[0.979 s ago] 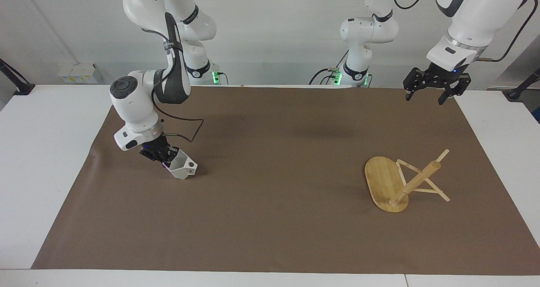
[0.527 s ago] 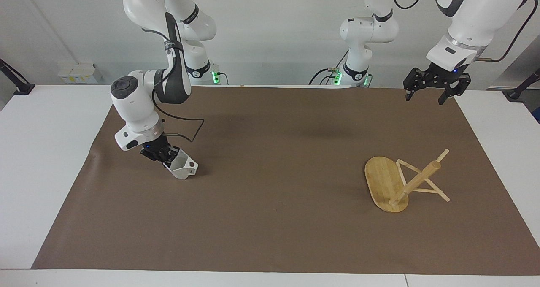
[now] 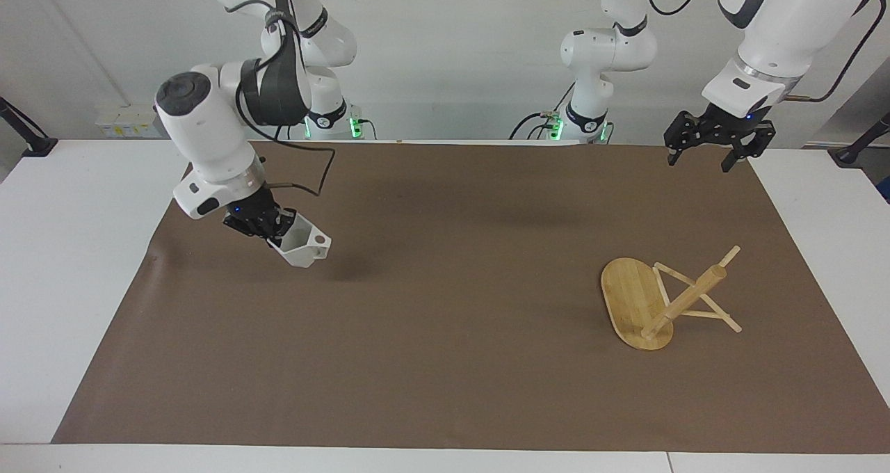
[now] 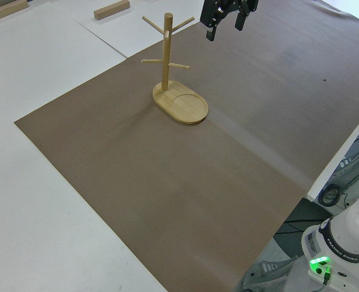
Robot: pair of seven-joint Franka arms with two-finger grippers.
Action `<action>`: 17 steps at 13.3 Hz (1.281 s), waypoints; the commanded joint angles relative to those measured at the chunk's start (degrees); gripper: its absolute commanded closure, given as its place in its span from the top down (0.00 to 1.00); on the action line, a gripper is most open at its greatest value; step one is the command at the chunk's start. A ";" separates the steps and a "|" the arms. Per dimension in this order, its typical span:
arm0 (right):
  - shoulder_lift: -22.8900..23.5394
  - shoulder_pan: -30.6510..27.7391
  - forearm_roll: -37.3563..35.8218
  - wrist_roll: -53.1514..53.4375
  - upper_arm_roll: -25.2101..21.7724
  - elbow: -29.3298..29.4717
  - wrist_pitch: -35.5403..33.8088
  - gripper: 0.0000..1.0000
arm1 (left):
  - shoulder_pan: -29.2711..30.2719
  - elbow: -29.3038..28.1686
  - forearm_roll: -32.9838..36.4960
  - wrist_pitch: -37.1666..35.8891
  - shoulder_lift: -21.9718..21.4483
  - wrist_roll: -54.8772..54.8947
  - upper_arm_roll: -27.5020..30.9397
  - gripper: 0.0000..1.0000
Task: Hang cup on rack
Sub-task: 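Lift the cup with the right gripper while the left gripper approaches it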
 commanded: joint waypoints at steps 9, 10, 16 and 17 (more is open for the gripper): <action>-2.93 -0.48 36.45 0.32 1.04 0.34 -5.66 0.00 | 0.22 -6.58 -20.87 2.91 -3.75 37.52 0.77 1.00; -3.11 -0.48 38.39 0.75 2.79 0.16 -5.49 0.00 | -0.30 -6.76 -21.24 3.17 -3.84 40.42 0.68 1.00; -4.26 -0.48 51.48 1.55 8.52 -3.87 -4.52 0.00 | -5.12 -14.06 -29.75 6.26 -7.88 51.60 -0.28 1.00; -4.08 -0.48 51.68 1.55 9.22 -3.88 -4.52 0.00 | -6.70 -14.06 -31.33 6.51 -7.88 52.48 -0.20 1.00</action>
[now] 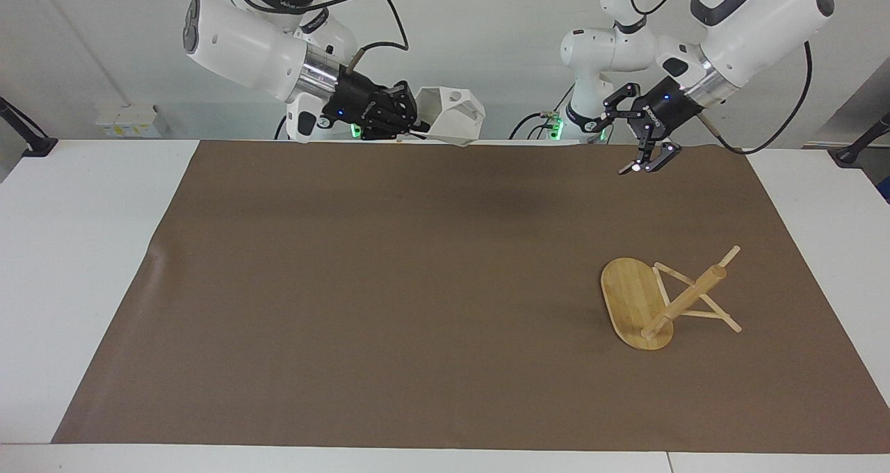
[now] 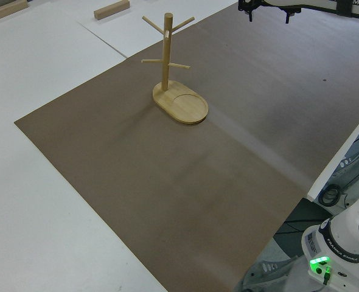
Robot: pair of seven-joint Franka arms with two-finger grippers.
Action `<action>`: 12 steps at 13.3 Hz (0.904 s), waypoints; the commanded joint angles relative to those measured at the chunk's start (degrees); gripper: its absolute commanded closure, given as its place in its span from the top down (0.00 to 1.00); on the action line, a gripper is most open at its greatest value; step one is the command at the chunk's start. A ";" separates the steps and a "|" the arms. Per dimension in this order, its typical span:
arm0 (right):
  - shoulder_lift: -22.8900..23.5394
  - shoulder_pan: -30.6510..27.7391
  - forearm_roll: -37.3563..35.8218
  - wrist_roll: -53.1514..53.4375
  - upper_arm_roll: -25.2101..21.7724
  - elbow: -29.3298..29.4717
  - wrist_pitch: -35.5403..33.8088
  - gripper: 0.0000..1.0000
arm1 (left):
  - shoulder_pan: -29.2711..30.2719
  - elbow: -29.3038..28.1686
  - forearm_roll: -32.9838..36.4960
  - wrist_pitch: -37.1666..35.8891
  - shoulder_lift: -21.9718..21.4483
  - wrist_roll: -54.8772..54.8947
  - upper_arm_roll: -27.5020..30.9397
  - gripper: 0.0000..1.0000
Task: Hang cup on rack
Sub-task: 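Lift the cup with the right gripper while the left gripper approaches it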
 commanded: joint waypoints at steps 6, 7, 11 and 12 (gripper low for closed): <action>-1.09 -0.80 4.89 5.52 10.86 -4.40 12.17 0.00 | -8.25 -3.29 -6.72 4.24 -2.66 2.34 0.06 1.00; -1.09 -0.72 4.90 5.61 10.87 -4.40 12.35 0.00 | -8.34 -3.47 -7.60 4.15 -3.01 1.82 -0.03 1.00; -1.00 -0.63 4.99 5.96 10.96 -4.49 12.61 0.00 | -8.42 -7.24 -9.54 3.71 -5.12 1.19 -0.56 1.00; -1.00 -0.72 5.07 5.96 10.96 -4.49 12.61 0.00 | -8.42 -7.42 -10.24 3.62 -5.48 0.93 -0.56 1.00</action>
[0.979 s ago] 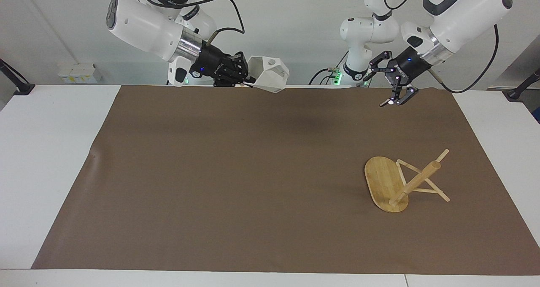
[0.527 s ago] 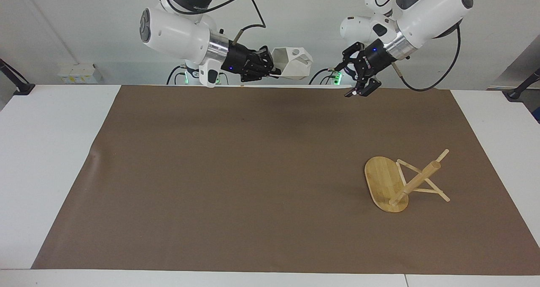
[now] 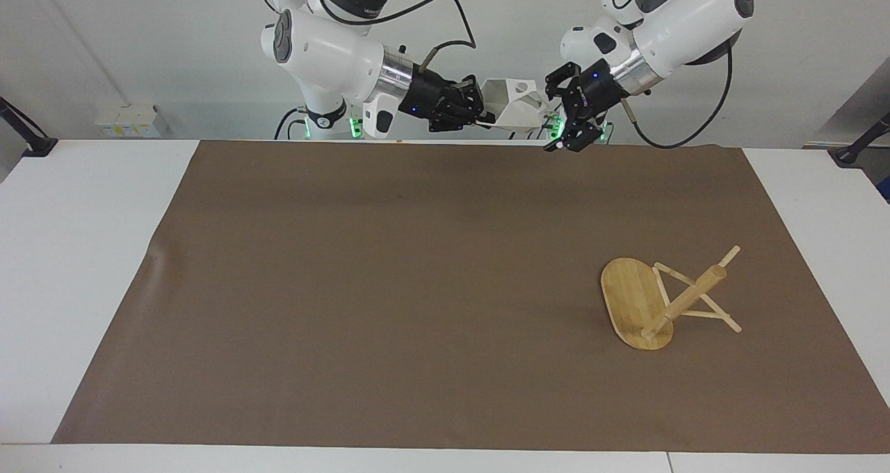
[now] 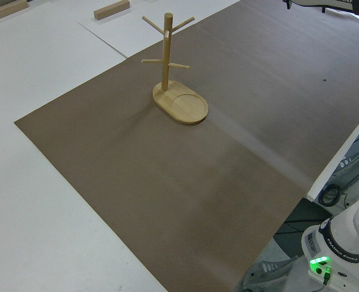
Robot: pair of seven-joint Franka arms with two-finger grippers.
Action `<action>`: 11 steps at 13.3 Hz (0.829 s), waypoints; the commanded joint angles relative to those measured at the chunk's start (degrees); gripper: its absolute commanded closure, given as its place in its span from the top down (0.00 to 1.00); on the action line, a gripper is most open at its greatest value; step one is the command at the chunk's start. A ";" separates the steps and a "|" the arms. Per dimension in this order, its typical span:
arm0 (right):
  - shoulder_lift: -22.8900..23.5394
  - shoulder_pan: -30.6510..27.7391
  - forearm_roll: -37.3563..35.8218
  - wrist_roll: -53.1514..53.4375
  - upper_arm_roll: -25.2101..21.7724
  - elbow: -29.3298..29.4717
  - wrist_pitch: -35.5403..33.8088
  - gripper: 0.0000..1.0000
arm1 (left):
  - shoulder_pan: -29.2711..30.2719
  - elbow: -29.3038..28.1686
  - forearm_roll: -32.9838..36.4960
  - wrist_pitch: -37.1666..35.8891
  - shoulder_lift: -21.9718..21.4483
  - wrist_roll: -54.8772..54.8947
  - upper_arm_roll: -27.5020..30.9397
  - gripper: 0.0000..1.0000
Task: Hang cup on rack
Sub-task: 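Close the left gripper on the cup held by the right gripper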
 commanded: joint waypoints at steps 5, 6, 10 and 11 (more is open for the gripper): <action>-0.58 -0.66 3.51 0.60 0.33 -1.13 2.27 0.00 | -1.12 -3.43 -4.17 3.61 -3.17 -3.47 0.35 1.00; -0.58 -0.66 3.60 0.60 0.33 -1.13 2.45 0.00 | -1.12 -3.43 -5.48 3.97 -3.17 -3.65 0.26 1.00; -0.58 -0.66 3.69 0.60 0.33 -1.22 3.85 0.00 | -1.04 -3.08 -7.77 6.69 -3.00 -5.93 -0.79 1.00; -0.49 -0.58 3.95 0.68 0.51 -1.22 4.21 0.00 | -1.12 -2.90 -7.78 7.13 -2.91 -6.55 -0.97 1.00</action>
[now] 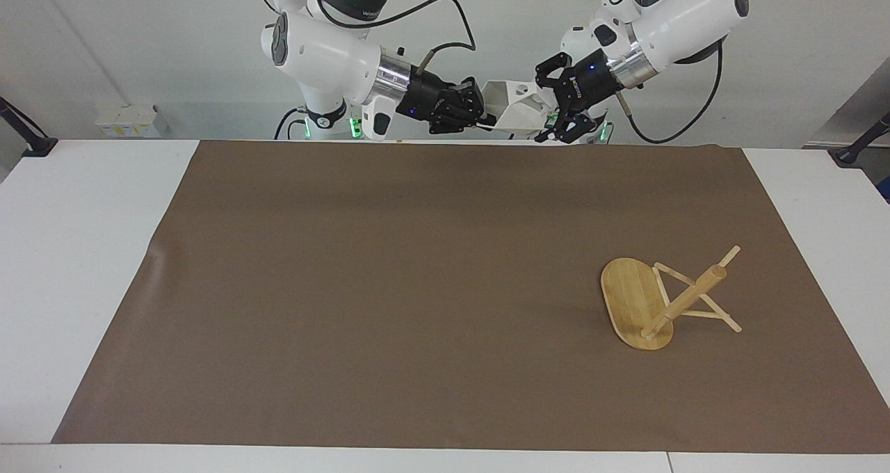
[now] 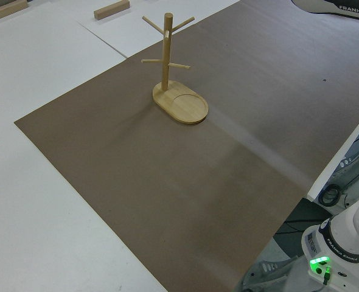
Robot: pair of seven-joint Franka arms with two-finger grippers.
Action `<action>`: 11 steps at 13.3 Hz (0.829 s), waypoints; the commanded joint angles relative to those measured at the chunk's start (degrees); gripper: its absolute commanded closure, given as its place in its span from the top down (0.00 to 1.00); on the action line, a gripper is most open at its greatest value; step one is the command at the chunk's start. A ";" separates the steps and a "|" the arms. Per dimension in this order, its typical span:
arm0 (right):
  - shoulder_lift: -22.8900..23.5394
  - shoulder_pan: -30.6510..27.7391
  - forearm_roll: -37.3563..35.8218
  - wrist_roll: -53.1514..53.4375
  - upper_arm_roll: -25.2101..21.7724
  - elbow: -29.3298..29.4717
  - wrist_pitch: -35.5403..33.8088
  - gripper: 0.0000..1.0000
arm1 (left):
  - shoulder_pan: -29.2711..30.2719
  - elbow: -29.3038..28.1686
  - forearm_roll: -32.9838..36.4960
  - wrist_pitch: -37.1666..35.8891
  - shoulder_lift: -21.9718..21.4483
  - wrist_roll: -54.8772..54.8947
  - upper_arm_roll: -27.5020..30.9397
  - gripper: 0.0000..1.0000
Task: Hang cup on rack
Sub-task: 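Close the left gripper on the cup held by the right gripper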
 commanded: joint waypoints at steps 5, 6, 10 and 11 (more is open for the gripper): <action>-0.42 -0.56 2.63 0.70 1.10 -0.81 1.56 0.00 | -0.76 -1.43 -2.36 2.92 -1.50 -1.83 -1.20 1.00; -0.42 -0.65 2.63 1.22 1.10 -0.81 1.56 0.00 | -0.67 -1.43 -2.45 2.92 -1.58 -1.83 -1.30 1.00; -0.33 -0.65 2.63 1.93 1.10 -0.81 1.39 0.00 | -0.58 -1.26 -4.03 2.92 -1.59 -2.01 -1.21 1.00; -0.33 -0.65 2.63 2.02 1.10 -0.81 1.30 0.00 | -0.58 -1.17 -4.30 3.01 -1.59 -2.01 -1.21 1.00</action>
